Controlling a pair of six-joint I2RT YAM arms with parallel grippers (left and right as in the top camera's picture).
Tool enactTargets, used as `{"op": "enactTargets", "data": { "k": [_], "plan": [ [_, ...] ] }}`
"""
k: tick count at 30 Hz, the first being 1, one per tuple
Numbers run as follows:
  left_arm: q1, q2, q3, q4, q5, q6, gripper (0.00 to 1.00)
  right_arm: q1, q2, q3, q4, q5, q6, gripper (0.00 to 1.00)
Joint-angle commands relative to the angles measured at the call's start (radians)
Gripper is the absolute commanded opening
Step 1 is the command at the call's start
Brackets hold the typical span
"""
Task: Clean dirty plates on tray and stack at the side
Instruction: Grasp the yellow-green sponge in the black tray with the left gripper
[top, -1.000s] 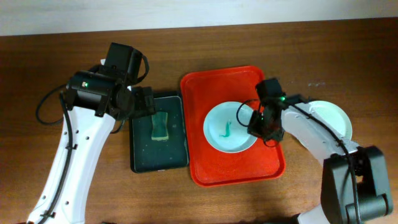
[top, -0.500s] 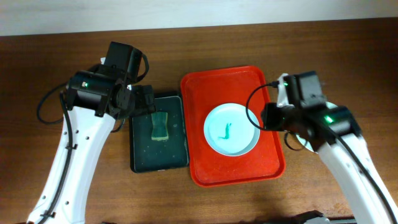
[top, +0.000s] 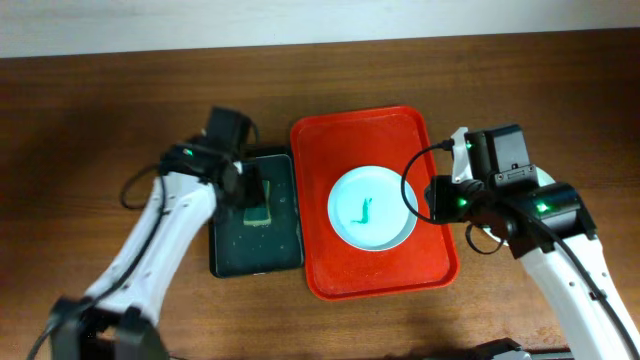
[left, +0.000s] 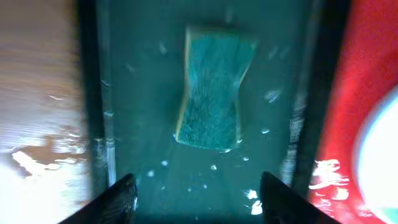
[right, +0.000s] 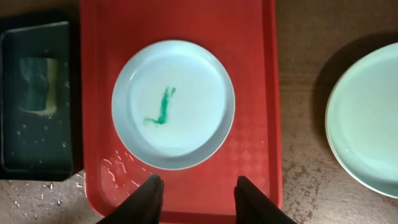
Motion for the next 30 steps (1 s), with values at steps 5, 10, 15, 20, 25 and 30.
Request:
{"op": "enactTargets", "data": {
  "k": [5,10,15,20,25,30],
  "plan": [
    [0.003,0.13,-0.226,0.26,0.031,0.058,0.3,-0.003,0.041,0.006,-0.002,0.003,-0.01,0.39],
    [0.003,0.201,-0.229,0.299,0.003,0.058,0.13,-0.003,0.048,0.006,-0.003,0.0,-0.01,0.39],
    [0.004,0.161,-0.115,0.112,0.018,0.058,0.0,-0.003,0.048,0.006,-0.013,0.001,-0.011,0.39],
    [0.004,0.115,0.026,0.014,0.014,0.064,0.51,-0.003,0.048,0.006,-0.011,0.001,-0.011,0.39],
    [0.003,0.134,-0.01,0.108,-0.014,0.08,0.59,-0.003,0.048,0.006,-0.011,0.001,-0.011,0.39],
    [0.003,0.209,-0.101,0.253,-0.099,0.08,0.52,-0.003,0.048,0.006,-0.011,0.001,-0.011,0.39]
  ]
}}
